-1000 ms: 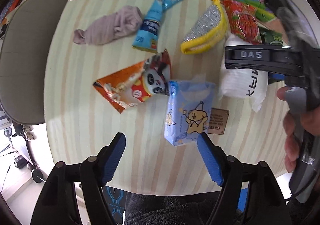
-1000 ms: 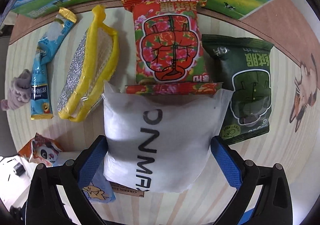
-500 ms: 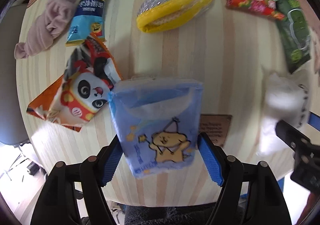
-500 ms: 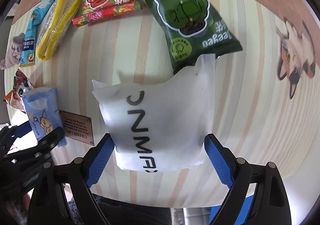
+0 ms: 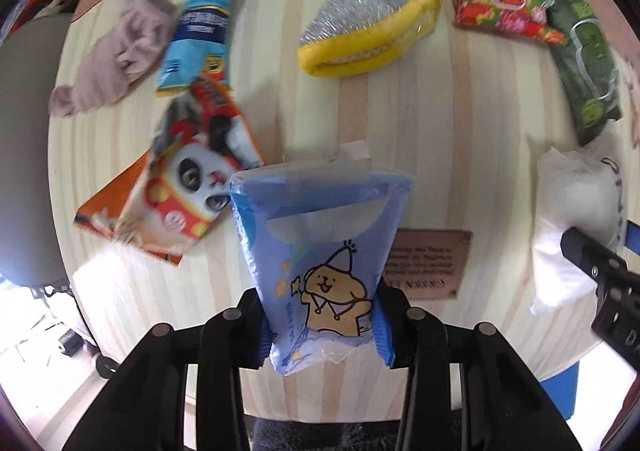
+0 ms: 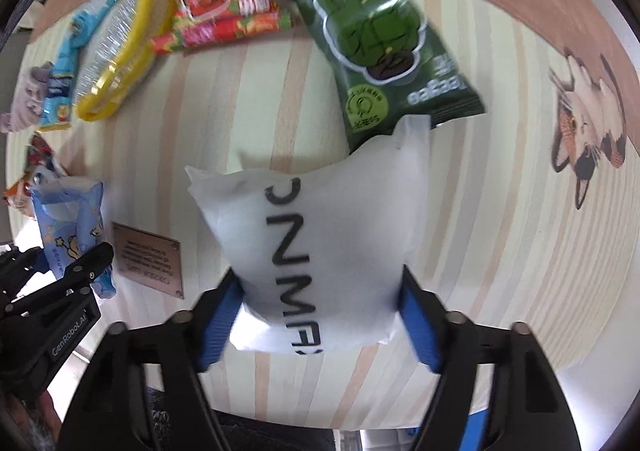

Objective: Organize soft objects
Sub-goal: 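Carry both items into the cardboard box and open both tools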

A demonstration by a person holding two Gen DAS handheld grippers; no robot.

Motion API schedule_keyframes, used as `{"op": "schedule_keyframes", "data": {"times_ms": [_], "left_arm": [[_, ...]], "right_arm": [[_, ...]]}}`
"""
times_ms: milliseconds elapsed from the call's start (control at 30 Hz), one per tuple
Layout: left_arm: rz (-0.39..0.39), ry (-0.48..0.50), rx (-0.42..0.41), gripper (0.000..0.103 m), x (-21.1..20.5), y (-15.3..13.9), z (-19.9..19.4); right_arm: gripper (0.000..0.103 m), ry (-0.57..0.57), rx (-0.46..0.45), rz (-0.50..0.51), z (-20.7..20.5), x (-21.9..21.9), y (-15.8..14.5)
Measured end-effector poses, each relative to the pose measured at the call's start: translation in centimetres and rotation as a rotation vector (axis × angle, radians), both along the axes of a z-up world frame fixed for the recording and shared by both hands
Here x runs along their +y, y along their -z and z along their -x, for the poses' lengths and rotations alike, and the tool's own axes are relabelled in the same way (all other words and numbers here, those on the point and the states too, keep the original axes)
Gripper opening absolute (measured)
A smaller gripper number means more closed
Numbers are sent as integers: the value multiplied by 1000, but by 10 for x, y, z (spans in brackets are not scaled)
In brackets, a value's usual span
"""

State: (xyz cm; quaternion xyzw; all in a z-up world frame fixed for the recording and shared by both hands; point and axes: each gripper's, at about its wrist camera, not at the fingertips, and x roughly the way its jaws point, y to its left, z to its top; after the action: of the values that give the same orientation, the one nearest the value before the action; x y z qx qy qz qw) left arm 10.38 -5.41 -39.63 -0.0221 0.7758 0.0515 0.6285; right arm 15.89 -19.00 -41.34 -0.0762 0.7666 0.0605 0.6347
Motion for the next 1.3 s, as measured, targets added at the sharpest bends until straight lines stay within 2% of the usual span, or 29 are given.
{"op": "schedule_keyframes", "data": {"times_ms": [133, 233, 333, 433, 567, 633, 667, 733, 767, 833, 967, 1133, 1300], "left_arm": [[34, -26, -57, 36, 0, -35, 15], [82, -52, -109, 36, 0, -73, 20], [127, -68, -184, 36, 0, -122, 8], [175, -47, -266, 36, 6, -179, -33], [210, 15, -331, 36, 22, -216, -113], [202, 59, -352, 37, 26, -227, -158], [192, 71, -359, 37, 29, -225, -186], [195, 87, -351, 37, 36, -225, -231], [205, 93, -332, 37, 46, -213, -258], [215, 105, -300, 37, 52, -195, -298], [227, 136, -209, 37, 52, -145, -377], [277, 124, -104, 37, 53, -79, -431], [292, 116, -36, 38, 51, -31, -452]], "right_arm": [[67, 42, -16, -84, 7, -5, -16], [67, 55, -53, -152, 10, -3, -41], [67, 57, -101, -233, 7, 1, -79], [67, 58, -182, -288, -20, 8, -133], [67, 78, -252, -350, -66, 6, -187], [67, 87, -289, -353, -97, 10, -208], [67, 97, -312, -346, -116, 7, -222], [67, 120, -346, -304, -154, 15, -223], [67, 132, -349, -295, -172, 16, -225], [67, 156, -346, -278, -212, 24, -213], [67, 198, -309, -229, -291, 38, -164], [67, 211, -263, -191, -343, 51, -101], [67, 203, -229, -156, -378, 60, -56]]}}
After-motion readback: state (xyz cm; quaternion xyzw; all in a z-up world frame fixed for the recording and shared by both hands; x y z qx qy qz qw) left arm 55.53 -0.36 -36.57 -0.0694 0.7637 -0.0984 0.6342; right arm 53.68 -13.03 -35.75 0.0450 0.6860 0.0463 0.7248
